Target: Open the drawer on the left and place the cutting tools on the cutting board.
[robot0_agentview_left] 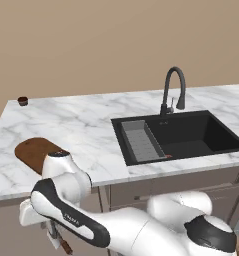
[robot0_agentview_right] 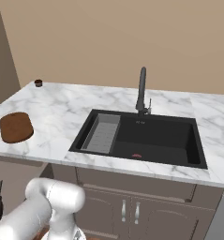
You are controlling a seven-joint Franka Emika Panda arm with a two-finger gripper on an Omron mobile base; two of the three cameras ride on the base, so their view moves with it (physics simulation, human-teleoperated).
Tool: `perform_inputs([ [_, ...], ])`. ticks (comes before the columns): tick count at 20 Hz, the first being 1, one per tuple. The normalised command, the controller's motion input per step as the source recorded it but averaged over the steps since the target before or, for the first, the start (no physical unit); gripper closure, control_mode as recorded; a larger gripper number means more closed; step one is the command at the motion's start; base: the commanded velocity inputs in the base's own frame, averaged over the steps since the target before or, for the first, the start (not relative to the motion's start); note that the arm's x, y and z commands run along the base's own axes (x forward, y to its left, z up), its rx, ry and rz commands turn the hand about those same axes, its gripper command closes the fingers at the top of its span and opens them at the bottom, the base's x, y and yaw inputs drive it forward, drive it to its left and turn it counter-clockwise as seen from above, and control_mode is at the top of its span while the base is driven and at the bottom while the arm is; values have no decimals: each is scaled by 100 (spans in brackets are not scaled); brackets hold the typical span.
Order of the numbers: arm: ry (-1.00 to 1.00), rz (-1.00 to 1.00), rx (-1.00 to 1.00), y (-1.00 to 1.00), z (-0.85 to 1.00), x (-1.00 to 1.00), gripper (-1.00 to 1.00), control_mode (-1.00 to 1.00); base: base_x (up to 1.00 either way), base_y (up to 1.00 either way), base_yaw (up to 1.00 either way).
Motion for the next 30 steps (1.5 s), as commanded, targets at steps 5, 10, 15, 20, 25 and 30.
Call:
perform_inputs([
  [5,0,-1,0,-50,100,80,100,-100,0,0,0],
  [10,0,-4,0,-41,90,100,100,-100,0,0,0],
  [15,4,-3,0,-26,49,100,100,-100,0,0,0],
  [20,7,-1,0,-3,13,100,100,-100,0,0,0],
  [25,3,0,0,0,0,90,100,-100,0,0,0],
  [30,0,0,0,8,-5,62,100,-100,0,0,0],
])
